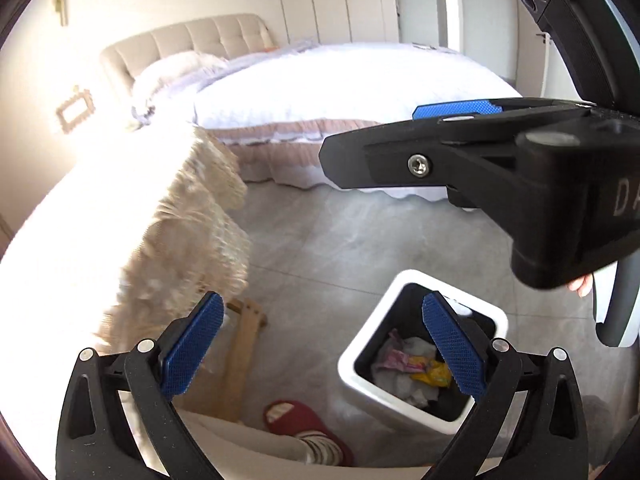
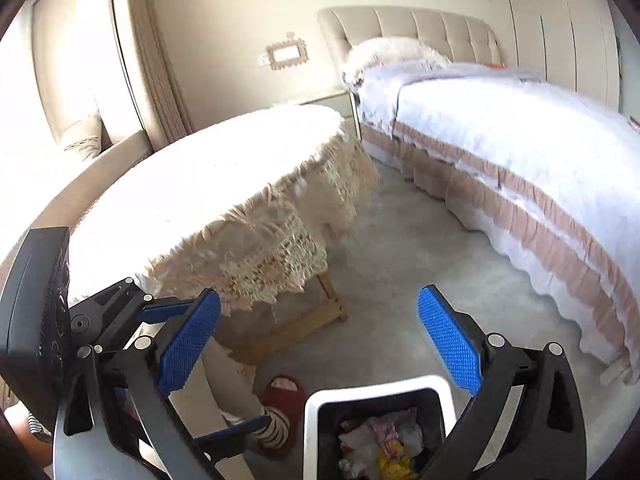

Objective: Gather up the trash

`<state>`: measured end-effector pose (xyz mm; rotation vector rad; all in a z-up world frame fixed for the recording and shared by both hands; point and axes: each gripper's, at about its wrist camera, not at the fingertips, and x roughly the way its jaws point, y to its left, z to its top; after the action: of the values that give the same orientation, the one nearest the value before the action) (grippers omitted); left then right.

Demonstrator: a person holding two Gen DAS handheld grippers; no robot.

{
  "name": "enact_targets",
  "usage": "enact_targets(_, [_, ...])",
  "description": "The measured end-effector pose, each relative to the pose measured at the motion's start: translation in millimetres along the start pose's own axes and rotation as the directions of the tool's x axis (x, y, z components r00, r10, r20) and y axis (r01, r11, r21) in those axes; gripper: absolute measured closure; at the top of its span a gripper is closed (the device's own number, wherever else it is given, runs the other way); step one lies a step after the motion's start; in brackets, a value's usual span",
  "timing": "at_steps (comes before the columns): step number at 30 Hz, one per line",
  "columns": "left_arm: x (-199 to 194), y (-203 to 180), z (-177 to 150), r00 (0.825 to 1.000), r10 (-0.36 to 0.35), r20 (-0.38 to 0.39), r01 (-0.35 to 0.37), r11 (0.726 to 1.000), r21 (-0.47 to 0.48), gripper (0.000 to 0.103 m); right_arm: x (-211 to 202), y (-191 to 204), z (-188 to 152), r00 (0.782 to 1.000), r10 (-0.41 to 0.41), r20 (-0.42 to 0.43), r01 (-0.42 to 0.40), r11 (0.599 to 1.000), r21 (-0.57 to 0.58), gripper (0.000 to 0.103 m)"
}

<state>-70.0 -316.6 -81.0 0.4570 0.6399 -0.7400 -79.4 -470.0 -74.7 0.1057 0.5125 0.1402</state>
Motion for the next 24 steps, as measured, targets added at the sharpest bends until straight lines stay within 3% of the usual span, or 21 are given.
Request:
enact_targets(2, [-19.6, 17.9, -0.2, 0.997, 0.056, 0.045, -0.055, 0.998, -0.018, 0.005, -2.2, 20.5, 16.7, 0.997, -0.002, 0.077, 0.006, 0.999, -0.051, 0.005])
enact_targets(7, [-54.4, 73.6, -4.2, 0.981, 0.165, 0.101, -0.152, 0.980, -0.128, 0.005, 0.9, 64.8, 52.6, 0.982, 0.099, 0.161, -0.082, 0.991, -0.108, 0.005])
enact_targets(11, [-71.6, 117.2, -17.6, 0.962, 0.246, 0.120, -0.213, 0.949, -0.234, 0.005, 4.8, 106.2, 69.9, 0.968, 0.088, 0.235, -0.040, 0.979, -0.200, 0.005])
enact_targets(15, [-95.6, 146.7, -26.1, 0.913, 0.374, 0.163, -0.311, 0.896, -0.318, 0.005, 13.4, 145.2, 80.2, 0.957, 0.096, 0.273, -0.016, 0.960, -0.281, 0.005])
enact_targets(19, [-113.9, 173.6, -28.6, 0.881, 0.444, 0.165, -0.356, 0.850, -0.388, 0.005, 22.2, 177.2, 90.2, 0.946, 0.122, 0.300, -0.020, 0.946, -0.323, 0.005])
enact_targets(21, [-126.1, 189.8, -35.6, 0.852, 0.502, 0.148, -0.402, 0.809, -0.428, 0.005, 23.0, 189.2, 94.7, 0.934, 0.118, 0.338, -0.004, 0.948, -0.319, 0.005])
enact_targets(23, [-137.9, 203.4, -41.3, 0.805, 0.582, 0.114, -0.465, 0.739, -0.488, 0.005, 23.3, 199.6, 98.8, 0.921, 0.111, 0.374, 0.013, 0.949, -0.314, 0.005])
enact_targets(24, [-142.3, 209.8, -43.8, 0.796, 0.596, 0.108, -0.472, 0.722, -0.506, 0.005, 24.0, 203.9, 100.6, 0.917, 0.113, 0.383, 0.014, 0.949, -0.314, 0.005])
